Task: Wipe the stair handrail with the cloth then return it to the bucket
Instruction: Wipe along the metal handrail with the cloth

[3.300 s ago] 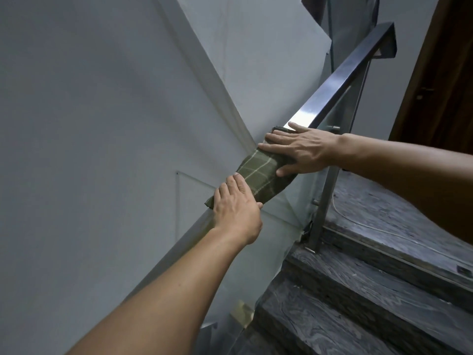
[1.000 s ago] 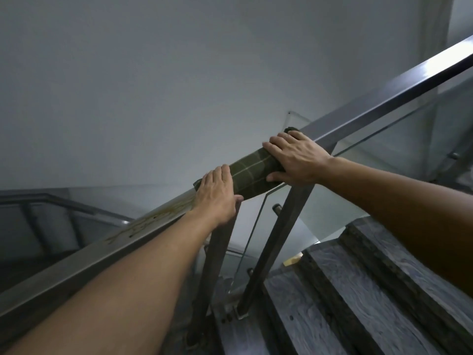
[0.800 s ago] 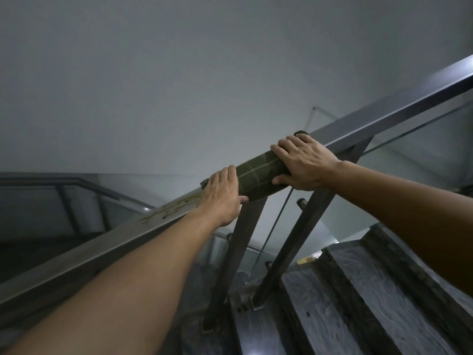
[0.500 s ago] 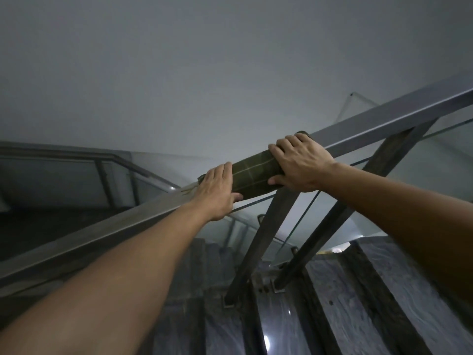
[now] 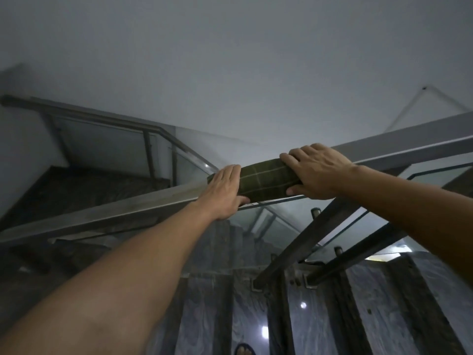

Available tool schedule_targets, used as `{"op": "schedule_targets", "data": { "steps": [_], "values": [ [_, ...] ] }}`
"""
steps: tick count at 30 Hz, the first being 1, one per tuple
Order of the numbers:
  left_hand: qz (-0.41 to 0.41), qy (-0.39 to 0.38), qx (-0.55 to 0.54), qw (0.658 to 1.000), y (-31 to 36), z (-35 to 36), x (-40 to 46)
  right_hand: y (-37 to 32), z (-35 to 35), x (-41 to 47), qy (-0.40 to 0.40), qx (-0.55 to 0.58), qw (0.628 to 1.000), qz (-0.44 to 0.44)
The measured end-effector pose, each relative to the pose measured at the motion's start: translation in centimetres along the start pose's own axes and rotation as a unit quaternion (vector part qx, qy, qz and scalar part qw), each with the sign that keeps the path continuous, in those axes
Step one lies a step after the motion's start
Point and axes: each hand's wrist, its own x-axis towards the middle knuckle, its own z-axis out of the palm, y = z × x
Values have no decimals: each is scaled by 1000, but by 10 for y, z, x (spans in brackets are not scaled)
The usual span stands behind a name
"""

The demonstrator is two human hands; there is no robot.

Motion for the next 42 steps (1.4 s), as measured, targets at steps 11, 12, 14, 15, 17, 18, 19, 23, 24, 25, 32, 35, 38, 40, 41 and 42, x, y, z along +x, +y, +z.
{"op": "schedule_targets", "data": {
  "steps": [11, 12, 14, 15, 17, 18, 19, 23, 24, 25, 32, 35, 38, 40, 41, 42],
  "values": [
    [-28, -34, 0, 999, -90, -5, -36, -78, 8, 62, 19, -16, 1000, -15],
    [-33, -38, 1, 999, -98, -6, -40, -85, 8, 68, 24, -17, 999, -19],
    [-42, -43, 4, 998, -115, -6, -47, -102, 8, 79, 30, -16, 999, -23],
    [-46, -43, 4, 998, -124, -6, -51, -111, 8, 84, 33, -16, 999, -23],
    [-49, -43, 0, 998, -144, -4, -56, -127, 8, 94, 35, -13, 999, -20],
    [-48, -42, -2, 998, -153, -3, -59, -135, 8, 99, 37, -11, 999, -18],
    [-48, -40, -1, 998, -161, -3, -62, -142, 8, 104, 39, -11, 999, -17],
    [-54, -45, 1, 998, -190, -1, -73, -171, 7, 122, 41, -11, 999, -8],
    [-54, -50, 4, 997, -198, -1, -76, -178, 7, 127, 44, -10, 999, -7],
    [-56, -54, 7, 997, -206, -3, -78, -185, 7, 132, 46, -9, 999, -6],
    [-52, -60, 0, 997, -256, -5, -97, -231, 12, 165, 59, -1, 998, -8],
    [-43, -51, 3, 998, -283, -2, -107, -252, 13, 180, 68, 3, 998, -13],
    [-54, -59, 1, 997, -316, -2, -119, -280, 11, 201, 63, 8, 998, -17],
    [-64, -63, 1, 996, -336, -2, -128, -300, 10, 215, 55, 7, 998, -20],
    [-67, -62, 2, 996, -344, -3, -133, -308, 9, 220, 54, 5, 998, -20],
    [-69, -59, 3, 996, -351, -3, -136, -315, 9, 226, 55, 4, 998, -21]
  ]
}}
